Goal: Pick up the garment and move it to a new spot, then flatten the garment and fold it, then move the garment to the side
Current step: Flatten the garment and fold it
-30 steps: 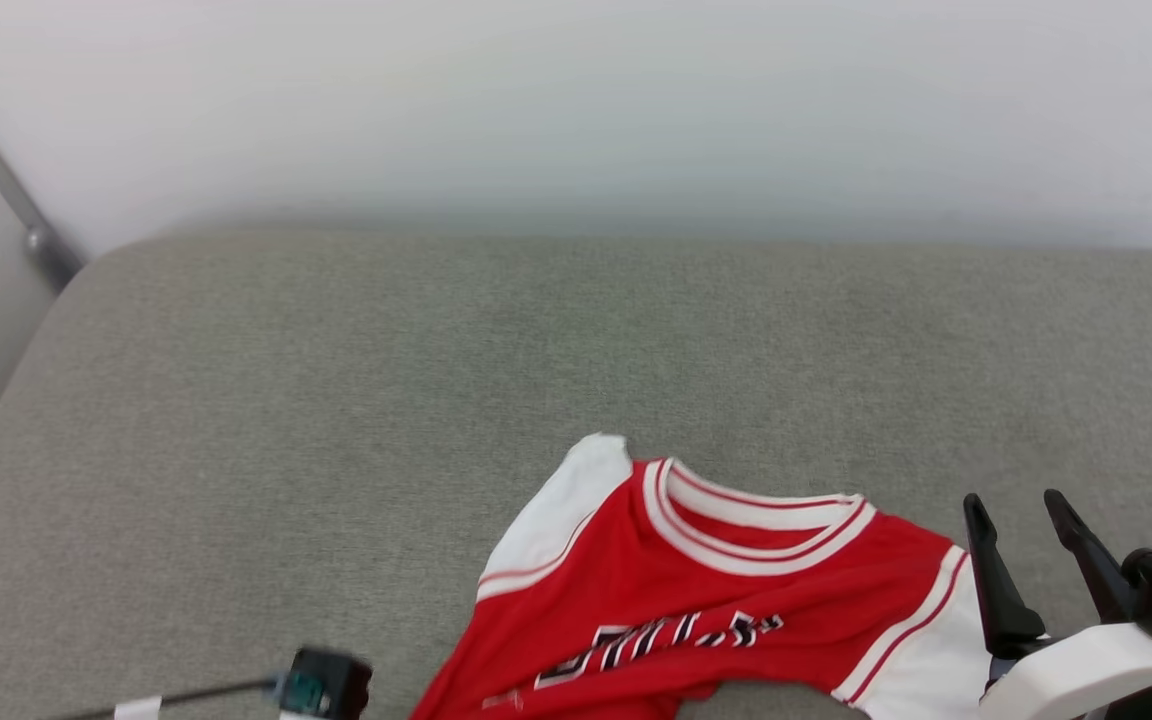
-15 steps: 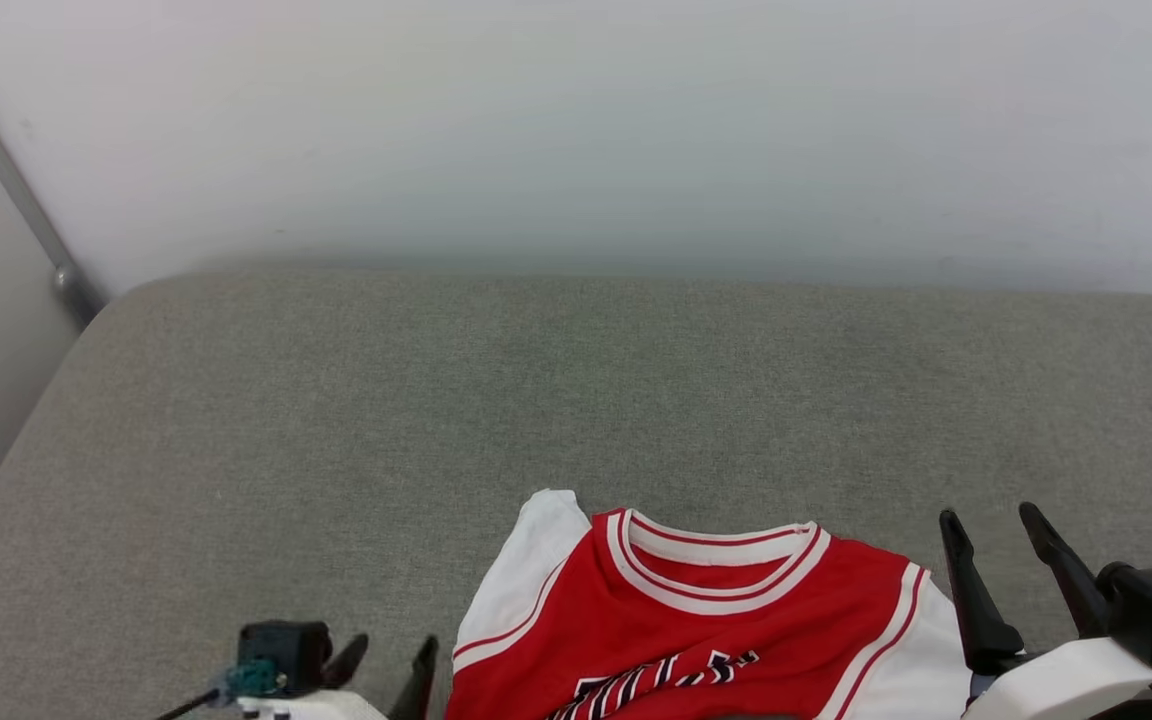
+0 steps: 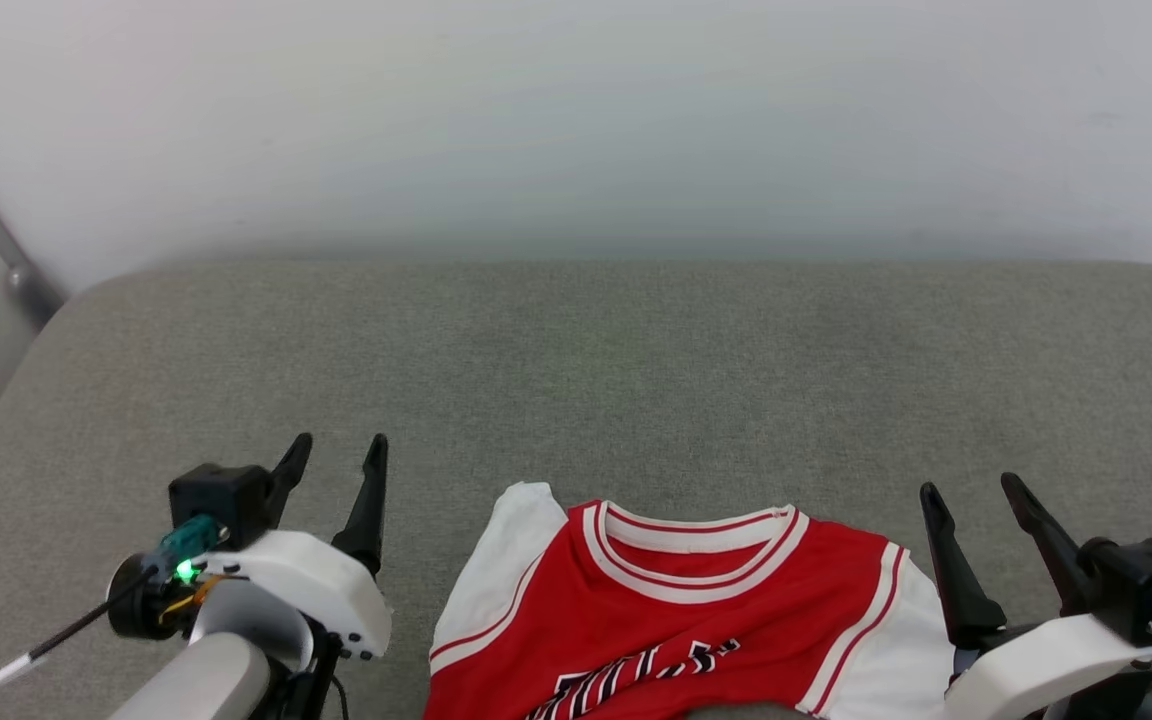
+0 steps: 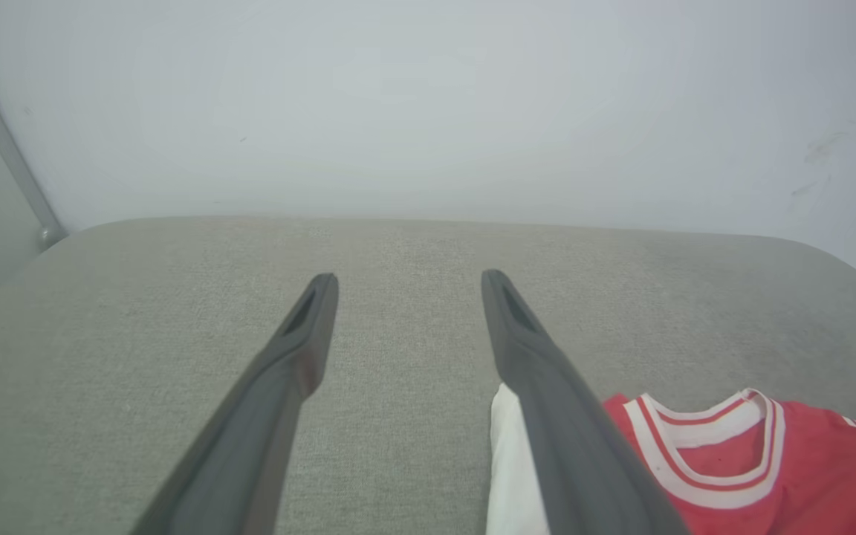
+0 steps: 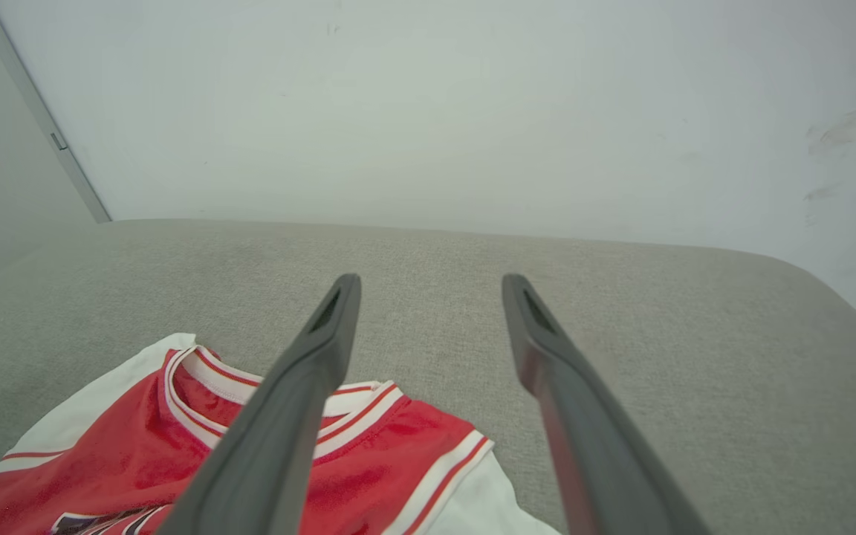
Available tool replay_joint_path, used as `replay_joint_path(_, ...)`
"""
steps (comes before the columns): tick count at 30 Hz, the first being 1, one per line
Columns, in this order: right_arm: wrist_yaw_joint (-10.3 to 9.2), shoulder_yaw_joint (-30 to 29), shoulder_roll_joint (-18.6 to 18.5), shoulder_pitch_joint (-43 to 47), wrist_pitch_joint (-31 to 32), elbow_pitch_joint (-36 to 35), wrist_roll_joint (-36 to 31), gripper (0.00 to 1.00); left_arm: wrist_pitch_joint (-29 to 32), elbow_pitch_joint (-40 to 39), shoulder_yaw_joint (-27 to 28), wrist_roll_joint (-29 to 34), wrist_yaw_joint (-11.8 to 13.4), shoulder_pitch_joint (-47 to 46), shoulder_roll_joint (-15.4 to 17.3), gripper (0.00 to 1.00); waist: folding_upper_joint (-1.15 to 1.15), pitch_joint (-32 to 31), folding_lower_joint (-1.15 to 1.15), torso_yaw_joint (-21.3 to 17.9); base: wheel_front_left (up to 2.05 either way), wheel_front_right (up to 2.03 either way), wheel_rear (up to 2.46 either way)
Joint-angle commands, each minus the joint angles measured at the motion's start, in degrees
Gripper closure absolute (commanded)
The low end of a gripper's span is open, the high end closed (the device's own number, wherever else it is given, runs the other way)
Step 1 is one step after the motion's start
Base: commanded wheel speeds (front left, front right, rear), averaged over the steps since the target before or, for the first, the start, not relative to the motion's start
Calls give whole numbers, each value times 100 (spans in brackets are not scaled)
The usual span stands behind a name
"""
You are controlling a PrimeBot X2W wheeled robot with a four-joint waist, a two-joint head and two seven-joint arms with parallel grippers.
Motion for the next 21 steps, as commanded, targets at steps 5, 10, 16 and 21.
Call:
replay_joint_path(5,-2,59,-57,-317,7,-99,-50,0,423,508,-281,29,-669,-843,-130,0,0,476,0,-220,0,0,0)
replay_joint_path(10,-2,65,-49,-505,-13,-122,-51,0,1376,984,-711,-71,-1519,-1636,-139,0,0,987,0,-366,0,0,0)
replay_joint_path(16,-2,56,-27,-648,-74,29,25,0,2755,1558,-1355,-90,-2291,-2267,-74,0,0,1307,0,-533,0,0,0)
replay_joint_path(21,-2,87,-15,-750,-146,136,85,0,3618,1864,-1792,-26,-2567,-2549,-19,0,0,1484,0,-677,0,0,0)
